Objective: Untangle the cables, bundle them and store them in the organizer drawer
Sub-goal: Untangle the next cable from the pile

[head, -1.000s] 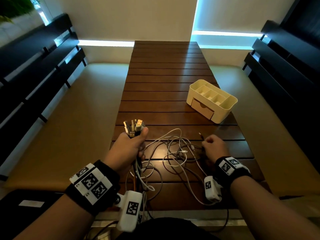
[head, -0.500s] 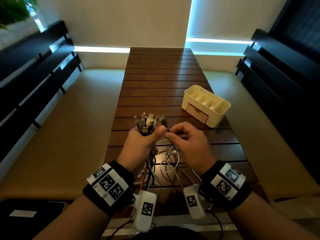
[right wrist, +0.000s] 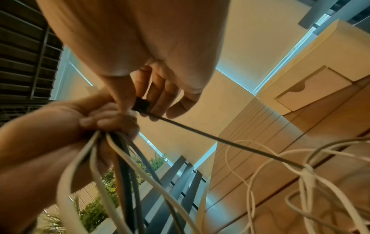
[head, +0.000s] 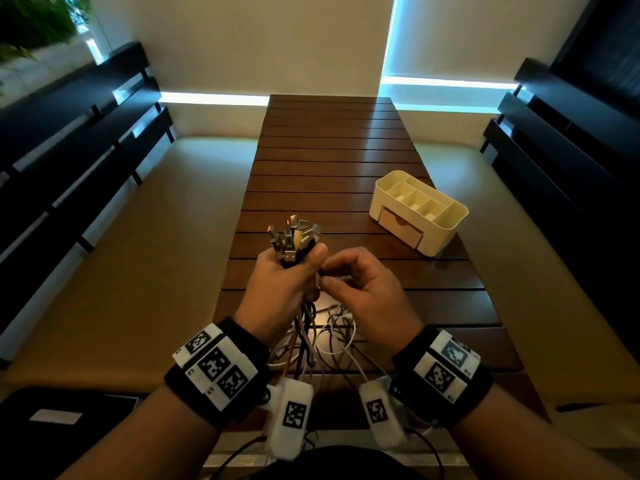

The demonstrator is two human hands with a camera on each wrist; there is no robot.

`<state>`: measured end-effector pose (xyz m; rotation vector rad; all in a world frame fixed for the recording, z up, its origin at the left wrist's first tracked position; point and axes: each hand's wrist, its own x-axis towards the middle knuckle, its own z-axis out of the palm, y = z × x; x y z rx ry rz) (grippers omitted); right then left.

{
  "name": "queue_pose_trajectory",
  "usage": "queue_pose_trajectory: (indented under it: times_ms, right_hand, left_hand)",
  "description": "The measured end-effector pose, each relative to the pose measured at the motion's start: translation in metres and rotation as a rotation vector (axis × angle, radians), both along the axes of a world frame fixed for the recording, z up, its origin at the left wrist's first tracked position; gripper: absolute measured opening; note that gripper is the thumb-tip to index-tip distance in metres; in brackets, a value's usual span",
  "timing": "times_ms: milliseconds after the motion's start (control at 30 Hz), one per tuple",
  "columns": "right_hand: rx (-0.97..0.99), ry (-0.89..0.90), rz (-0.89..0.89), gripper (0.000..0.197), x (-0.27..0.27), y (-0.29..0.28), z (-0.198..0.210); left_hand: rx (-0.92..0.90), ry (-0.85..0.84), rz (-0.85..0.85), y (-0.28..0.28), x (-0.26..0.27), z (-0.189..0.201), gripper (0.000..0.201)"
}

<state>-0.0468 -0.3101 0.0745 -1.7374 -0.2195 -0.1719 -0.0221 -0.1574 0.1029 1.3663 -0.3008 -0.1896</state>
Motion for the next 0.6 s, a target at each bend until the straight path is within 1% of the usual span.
queue_pose_trajectory:
  times_ms: [33,67,167,233,267,300,367,433,467,533,600]
  right_hand:
    - [0.005,0.049,0.0,0.014,0.001,0.002,-0.003]
    - [-0.029,0.062,-0.006,0.013,0.001,0.003,-0.007]
    - [-0.17,0.025,-0.02,0.009,0.006,0.001,-0.018]
    - [-0.217,0.025,-0.022,0.009,0.01,-0.004,-0.023]
    - [-0.25,0.037,-0.02,0.009,0.012,-0.006,-0.027]
    - [-0.295,0.06,-0.016,0.01,0.014,-0.008,-0.032]
    - [-0.393,0.137,0.009,0.013,0.018,-0.014,-0.047]
    - [-0.469,0.225,0.032,0.016,0.02,-0.021,-0.06]
    - [-0.486,0.26,0.034,0.017,0.022,-0.024,-0.064]
    - [-0.479,0.294,0.029,0.017,0.024,-0.028,-0.062]
    - [-0.429,0.275,0.011,0.014,0.027,-0.027,-0.052]
  left_hand:
    - [0.025,-0.035,-0.009,0.0,0.0,0.002,0.02]
    - [0.078,-0.083,-0.014,0.0,0.001,0.004,0.022]
    - [0.299,-0.235,0.017,0.001,0.004,0.01,0.029]
    - [0.348,-0.284,0.074,0.005,0.006,0.01,0.03]
    - [0.33,-0.282,0.117,0.006,0.007,0.01,0.028]
    - [0.276,-0.251,0.163,0.008,0.007,0.01,0.026]
    - [0.075,-0.109,0.214,0.011,0.009,0.014,0.026]
    - [-0.146,0.035,0.196,0.013,0.01,0.021,0.03]
    - [-0.198,0.071,0.199,0.015,0.01,0.024,0.032]
    - [-0.185,0.099,0.218,0.022,0.012,0.024,0.035]
    - [-0.085,0.082,0.216,0.028,0.015,0.02,0.031]
